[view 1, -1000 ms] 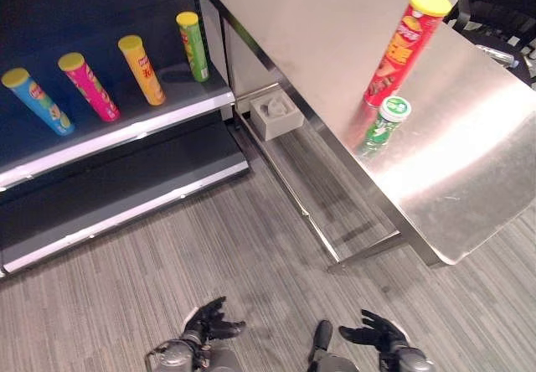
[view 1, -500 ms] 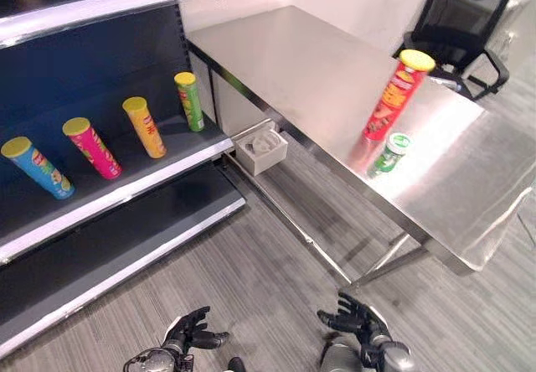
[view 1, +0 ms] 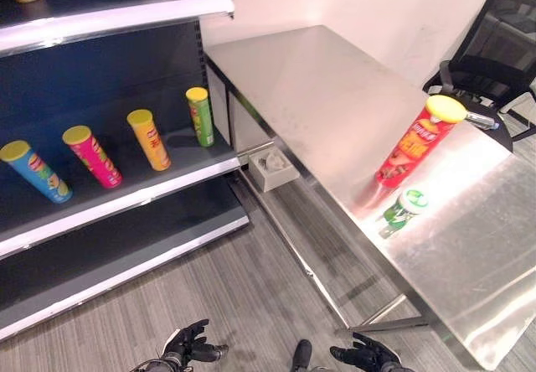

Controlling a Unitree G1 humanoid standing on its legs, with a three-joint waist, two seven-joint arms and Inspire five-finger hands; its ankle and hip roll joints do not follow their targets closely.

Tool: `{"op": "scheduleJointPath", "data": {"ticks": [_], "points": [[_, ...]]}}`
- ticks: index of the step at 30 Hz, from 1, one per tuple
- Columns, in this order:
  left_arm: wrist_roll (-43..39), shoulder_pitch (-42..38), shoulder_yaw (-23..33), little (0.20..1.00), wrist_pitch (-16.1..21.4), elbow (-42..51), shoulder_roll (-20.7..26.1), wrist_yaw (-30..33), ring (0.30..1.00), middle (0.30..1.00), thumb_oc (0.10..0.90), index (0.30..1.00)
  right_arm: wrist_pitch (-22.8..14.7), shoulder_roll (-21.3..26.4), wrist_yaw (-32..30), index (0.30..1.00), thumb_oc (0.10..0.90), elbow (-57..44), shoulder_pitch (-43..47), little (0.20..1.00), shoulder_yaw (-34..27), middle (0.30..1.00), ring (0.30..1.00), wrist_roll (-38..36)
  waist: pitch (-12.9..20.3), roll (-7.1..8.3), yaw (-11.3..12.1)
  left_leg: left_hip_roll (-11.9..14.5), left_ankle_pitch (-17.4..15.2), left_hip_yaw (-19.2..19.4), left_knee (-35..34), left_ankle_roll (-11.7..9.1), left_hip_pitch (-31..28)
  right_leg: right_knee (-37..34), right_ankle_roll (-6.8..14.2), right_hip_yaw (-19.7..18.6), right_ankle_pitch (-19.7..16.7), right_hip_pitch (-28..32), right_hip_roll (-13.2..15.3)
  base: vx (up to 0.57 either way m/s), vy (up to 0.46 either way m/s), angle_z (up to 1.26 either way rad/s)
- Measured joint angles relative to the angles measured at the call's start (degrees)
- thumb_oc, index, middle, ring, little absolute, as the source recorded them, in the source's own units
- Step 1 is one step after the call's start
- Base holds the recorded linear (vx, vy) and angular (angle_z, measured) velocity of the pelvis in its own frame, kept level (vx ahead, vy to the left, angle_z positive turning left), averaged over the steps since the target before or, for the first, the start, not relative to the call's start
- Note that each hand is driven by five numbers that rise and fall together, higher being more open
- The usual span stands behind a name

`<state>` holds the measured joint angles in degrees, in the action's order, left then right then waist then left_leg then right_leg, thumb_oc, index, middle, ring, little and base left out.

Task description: Put the goods on the table back onto the shelves and tidy them up.

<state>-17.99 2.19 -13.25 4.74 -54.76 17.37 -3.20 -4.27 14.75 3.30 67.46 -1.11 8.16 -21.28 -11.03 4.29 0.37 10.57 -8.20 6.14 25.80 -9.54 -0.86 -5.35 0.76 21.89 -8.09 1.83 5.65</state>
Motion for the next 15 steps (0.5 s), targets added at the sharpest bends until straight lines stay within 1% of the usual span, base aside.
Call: {"op": "scheduleJointPath", "data": {"ticks": [1, 2, 3, 4, 5, 6, 7, 8, 9, 10, 11, 12, 13, 14, 15], "points": [[-0.01, -0.38, -0.05, 0.900, -0.02, 0.63, -0.11, -0.08, 0.900, 0.900, 0.800, 0.900, 0.04, 0.37, -0.06, 0.900, 0.800, 1.19, -0.12, 0.900, 0.16, 0.900, 0.900, 0.00, -0.02, -0.41, 0.04, 0.78, -0.12, -0.28, -1.05, -0.51, 0.72, -0.03, -0.55, 0.04, 0.52, 0.28, -0.27, 0.05, 0.101, -0.03], [0.00, -0.55, -0.13, 0.900, -0.01, 1.23, -0.18, -0.13, 0.900, 0.900, 0.800, 0.900, -0.12, 0.60, -0.08, 0.900, 0.800, 2.29, -0.19, 0.900, -0.05, 0.900, 0.900, 0.02, -0.09, -0.46, -0.65, 1.59, 0.07, 0.36, -3.94, -0.77, 1.10, -0.05, -0.54, 0.12, 0.87, 0.09, -0.42, 0.04, 0.140, 0.03], [0.00, -0.79, -0.15, 0.900, 0.03, 1.45, -0.31, -0.15, 0.900, 0.900, 0.800, 0.900, -0.13, 0.81, -0.07, 0.900, 0.800, 3.18, -0.05, 0.900, -0.41, 0.900, 0.900, 0.05, -0.11, -0.49, -1.30, 2.52, 0.47, 1.50, -8.61, -1.08, 1.00, -0.05, -0.40, 0.17, 1.15, -0.28, -0.54, 0.03, 0.169, 0.00], [0.06, -1.93, -0.38, 0.900, 0.02, 0.87, -0.82, -0.25, 0.900, 0.900, 0.800, 0.900, -0.12, 1.10, -0.11, 0.900, 0.800, 4.40, -0.05, 0.900, -1.67, 0.900, 0.900, 0.11, -0.34, -1.12, -1.85, 2.43, 2.08, 2.10, -18.42, -1.60, 0.33, -0.04, 0.20, -0.90, 1.40, -0.90, -0.68, 0.03, 0.183, -0.33], [0.06, -2.48, -0.58, 0.900, -0.01, 0.53, -1.20, -0.22, 0.900, 0.900, 0.800, 0.900, 0.09, 1.60, -0.21, 0.900, 0.800, 4.87, 0.06, 0.900, -2.60, 0.900, 0.900, 0.25, -0.62, -1.61, -1.79, 1.90, 3.82, 1.81, -26.19, -0.89, -0.61, -0.05, 0.81, -2.82, 1.13, -1.81, -0.71, 0.04, 0.169, -0.69], [0.07, -2.90, -1.39, 0.900, 0.00, 0.52, -1.27, -0.18, 0.900, 0.900, 0.800, 0.900, -0.04, 2.19, -0.31, 0.900, 0.800, 4.91, 0.08, 0.900, -2.64, 0.900, 0.900, 0.51, -1.14, -2.50, -1.95, 1.12, 5.65, -0.07, -31.54, 0.03, -1.00, -0.45, 1.75, -4.83, 0.82, -2.54, -0.68, 0.06, 0.169, -0.93], [0.10, -3.35, -2.09, 0.900, 0.01, 0.13, -1.38, -0.19, 0.900, 0.900, 0.800, 0.900, -0.06, 2.67, -0.33, 0.900, 0.800, 5.39, 0.28, 0.900, -2.93, 0.900, 0.900, 0.75, -1.51, -3.29, -2.43, 0.21, 6.46, -0.69, -31.47, 0.53, -0.57, -0.44, 1.93, -6.01, 0.69, -2.94, -0.87, 0.08, 0.260, -1.41], [0.11, -3.18, -2.26, 0.900, -0.08, -1.34, -1.81, -0.09, 0.900, 0.900, 0.800, 0.900, 0.11, 2.74, -0.47, 0.900, 0.800, 6.40, 0.62, 0.900, -3.79, 0.900, 0.900, 0.80, -1.65, -3.82, -2.39, -0.06, 10.98, 0.14, -31.41, 1.29, -2.16, -0.45, 2.26, -8.12, 0.12, -3.41, -0.68, 0.06, 0.218, -1.33], [0.11, -2.95, -2.22, 0.900, -0.18, -1.54, -1.79, -0.02, 0.900, 0.900, 0.800, 0.900, 0.03, 2.38, -0.44, 0.900, 0.800, 6.42, 0.12, 0.900, -5.04, 0.900, 0.900, 0.70, -1.65, -3.45, -2.81, -0.69, 11.63, 1.57, -31.46, 1.58, -2.89, -0.45, 2.57, -7.78, -0.09, -3.44, 0.17, 0.05, 0.243, -1.34], [0.11, -2.38, -2.15, 0.900, -0.17, -1.51, -1.72, -0.04, 0.900, 0.900, 0.800, 0.900, -0.05, 1.68, -0.53, 0.900, 0.800, 6.28, -0.75, 0.900, -7.61, 0.900, 0.900, 0.61, -1.59, -3.11, -3.23, -1.85, 11.18, 3.28, -31.46, 2.40, -3.68, -0.45, 3.03, -7.38, -0.03, -3.31, 1.76, 0.04, 0.206, -0.69], [0.10, -2.51, -2.07, 0.900, -0.12, -1.47, -1.71, -0.09, 0.900, 0.900, 0.800, 0.900, 0.15, 1.51, -0.94, 0.900, 0.800, 6.25, -2.19, 0.900, -7.84, 0.900, 0.900, 0.25, -1.50, -2.80, -4.06, -2.81, 10.66, 4.11, -31.47, 3.03, -4.07, -0.45, 4.57, -6.35, 0.29, -3.26, 2.98, 0.05, 0.262, -0.48], [0.09, -2.63, -1.57, 0.900, -0.03, -1.45, -1.63, -0.10, 0.900, 0.900, 0.800, 0.900, 0.72, 1.41, -0.99, 0.900, 0.800, 6.31, -3.86, 0.900, -9.03, 0.900, 0.900, -0.24, -1.34, -2.30, -4.56, -3.90, 10.47, 4.54, -31.42, 3.64, -4.60, -0.38, 5.05, -6.08, -0.15, -3.22, 3.63, 0.03, 0.177, -0.30], [0.09, -2.47, -0.57, 0.900, -0.05, -1.34, -1.47, -0.23, 0.900, 0.900, 0.800, 0.900, 1.32, 0.93, -0.83, 0.900, 0.800, 6.35, -5.22, 0.900, -15.58, 0.900, 0.900, -2.24, -1.15, -1.60, -5.32, -4.90, 10.21, 5.66, -31.44, 4.35, -5.26, 0.03, 5.69, -8.04, -2.09, -3.37, 4.42, 0.05, 0.133, -0.58], [0.05, -1.08, 1.02, 0.900, -0.04, -1.38, -0.79, -0.22, 0.900, 0.900, 0.800, 0.900, 1.42, 1.67, -2.09, 0.900, 0.800, 6.66, -5.73, 0.900, -24.22, 0.900, 0.900, -6.20, -1.06, -1.91, -5.60, -5.49, 9.55, 7.68, -31.43, 4.84, -6.26, 0.02, 6.14, -9.76, -2.99, -3.16, 5.17, 0.06, 0.109, -0.56], [0.05, -0.63, 1.16, 0.900, -0.20, -1.47, 0.21, -0.14, 0.900, 0.900, 0.800, 0.900, 1.36, 3.21, -2.95, 0.900, 0.800, 6.22, -7.08, 0.900, -25.31, 0.900, 0.900, -8.15, -0.99, -1.69, -6.69, -5.86, 9.02, 7.89, -31.44, 5.09, -6.97, 0.01, 6.28, -9.69, -2.94, -2.77, 5.23, 0.06, 0.109, -0.46]]}}
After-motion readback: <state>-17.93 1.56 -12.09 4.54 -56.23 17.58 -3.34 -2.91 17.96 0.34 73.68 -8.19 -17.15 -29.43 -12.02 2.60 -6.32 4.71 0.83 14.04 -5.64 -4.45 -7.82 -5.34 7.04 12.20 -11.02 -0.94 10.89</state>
